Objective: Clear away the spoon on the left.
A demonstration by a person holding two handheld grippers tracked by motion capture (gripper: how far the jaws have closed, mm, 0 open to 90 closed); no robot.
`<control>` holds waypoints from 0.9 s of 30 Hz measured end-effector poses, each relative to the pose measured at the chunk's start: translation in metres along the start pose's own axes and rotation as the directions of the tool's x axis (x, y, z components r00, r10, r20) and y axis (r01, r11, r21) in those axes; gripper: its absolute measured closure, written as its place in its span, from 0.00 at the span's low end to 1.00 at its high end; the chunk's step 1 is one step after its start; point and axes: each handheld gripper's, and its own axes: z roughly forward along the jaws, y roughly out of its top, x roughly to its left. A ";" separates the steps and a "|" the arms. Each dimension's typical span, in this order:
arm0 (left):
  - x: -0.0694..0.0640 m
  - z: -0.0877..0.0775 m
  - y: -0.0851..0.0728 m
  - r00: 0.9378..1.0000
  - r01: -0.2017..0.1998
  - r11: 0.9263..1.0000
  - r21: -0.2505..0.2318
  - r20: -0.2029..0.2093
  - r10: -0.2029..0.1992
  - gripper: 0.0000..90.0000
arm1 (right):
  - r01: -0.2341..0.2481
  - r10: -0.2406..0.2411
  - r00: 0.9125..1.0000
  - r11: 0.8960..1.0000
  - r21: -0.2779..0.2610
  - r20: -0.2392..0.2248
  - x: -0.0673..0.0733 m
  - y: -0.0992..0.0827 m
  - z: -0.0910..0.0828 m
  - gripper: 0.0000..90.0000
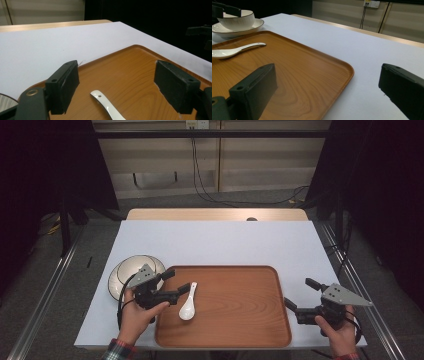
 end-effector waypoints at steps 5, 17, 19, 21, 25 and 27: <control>-0.001 -0.001 0.002 1.000 -0.007 1.000 -0.011 0.008 0.007 0.21 | 0.002 -0.002 1.000 1.000 -0.002 0.005 0.001 0.000 -0.001 0.01; 0.001 -0.012 0.007 1.000 -0.026 0.999 -0.029 0.007 0.027 0.18 | 0.011 -0.011 1.000 1.000 0.003 -0.001 0.001 0.000 0.001 0.01; 0.002 -0.018 0.009 0.999 -0.034 0.999 -0.039 0.003 0.034 0.18 | 0.010 -0.010 1.000 1.000 0.003 0.000 0.001 0.000 0.001 0.01; 0.002 -0.021 0.011 1.000 -0.030 0.998 -0.048 -0.003 0.030 0.18 | 0.013 -0.013 1.000 1.000 0.000 -0.003 0.000 0.000 0.001 0.01; 0.005 -0.028 0.013 0.999 -0.036 0.998 -0.059 -0.015 0.036 0.18 | 0.016 -0.016 1.000 1.000 -0.001 0.000 0.000 0.001 0.002 0.01; 0.008 -0.031 0.014 0.999 -0.036 0.997 -0.066 -0.020 0.035 0.18 | 0.015 -0.015 1.000 1.000 -0.003 -0.002 0.000 0.001 0.002 0.01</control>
